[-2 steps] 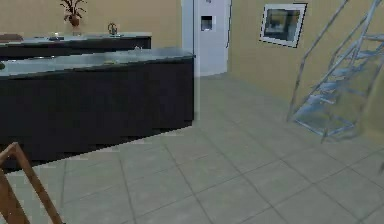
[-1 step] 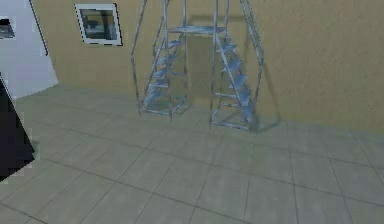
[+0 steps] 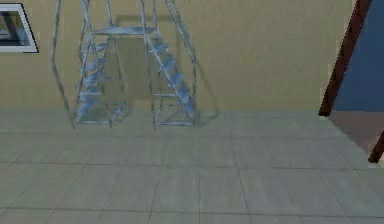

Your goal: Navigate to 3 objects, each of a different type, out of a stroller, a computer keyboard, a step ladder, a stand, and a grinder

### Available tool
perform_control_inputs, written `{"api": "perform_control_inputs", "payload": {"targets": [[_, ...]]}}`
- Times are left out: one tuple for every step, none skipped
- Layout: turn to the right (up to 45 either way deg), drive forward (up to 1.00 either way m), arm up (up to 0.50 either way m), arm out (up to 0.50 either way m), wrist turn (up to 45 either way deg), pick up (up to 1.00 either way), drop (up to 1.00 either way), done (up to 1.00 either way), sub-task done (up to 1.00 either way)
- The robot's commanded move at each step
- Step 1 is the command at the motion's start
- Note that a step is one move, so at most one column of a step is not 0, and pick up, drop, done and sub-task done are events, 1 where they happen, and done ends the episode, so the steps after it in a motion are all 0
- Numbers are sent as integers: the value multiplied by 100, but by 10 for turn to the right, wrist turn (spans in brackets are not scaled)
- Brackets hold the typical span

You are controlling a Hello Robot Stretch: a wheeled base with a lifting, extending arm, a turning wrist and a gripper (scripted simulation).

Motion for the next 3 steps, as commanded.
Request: {"api": "perform_control_inputs", "payload": {"targets": [[0, 100, 0, 0, 0, 0, 0, 0, 0], [60, 0, 0, 0, 0, 0, 0, 0, 0], [0, 35, 0, 0, 0, 0, 0, 0, 0]]}}
